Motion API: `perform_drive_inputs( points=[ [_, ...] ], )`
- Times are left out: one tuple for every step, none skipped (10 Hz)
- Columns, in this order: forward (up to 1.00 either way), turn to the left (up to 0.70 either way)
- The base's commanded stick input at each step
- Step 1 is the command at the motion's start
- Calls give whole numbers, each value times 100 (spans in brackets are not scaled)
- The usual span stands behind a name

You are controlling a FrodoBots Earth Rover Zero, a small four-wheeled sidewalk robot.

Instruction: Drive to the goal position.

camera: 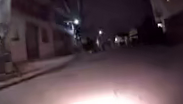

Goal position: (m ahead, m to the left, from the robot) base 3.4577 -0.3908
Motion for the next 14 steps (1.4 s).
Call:
perform_drive_inputs(
  points=[
    [100,0],
    [100,0],
    [100,0],
    [100,0],
    [100,0],
    [100,0],
    [100,0],
    [100,0],
    [100,0],
    [100,0],
    [100,0],
    [100,0],
    [100,0],
    [100,0]
  ],
)
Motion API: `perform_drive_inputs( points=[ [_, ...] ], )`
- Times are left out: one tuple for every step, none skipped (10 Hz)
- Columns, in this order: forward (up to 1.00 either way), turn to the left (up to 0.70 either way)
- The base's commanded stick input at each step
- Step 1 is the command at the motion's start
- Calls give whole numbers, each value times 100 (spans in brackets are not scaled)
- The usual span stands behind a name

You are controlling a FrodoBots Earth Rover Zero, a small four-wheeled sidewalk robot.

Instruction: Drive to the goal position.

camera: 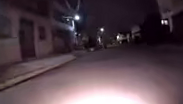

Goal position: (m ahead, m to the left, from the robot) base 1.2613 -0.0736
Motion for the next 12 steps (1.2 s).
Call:
perform_drive_inputs(
  points=[
    [100,0],
    [100,0],
    [99,0],
    [84,0],
    [69,0],
    [54,0],
    [39,0],
    [23,0],
    [8,0],
    [12,-5],
    [39,-16],
    [66,-27]
  ],
)
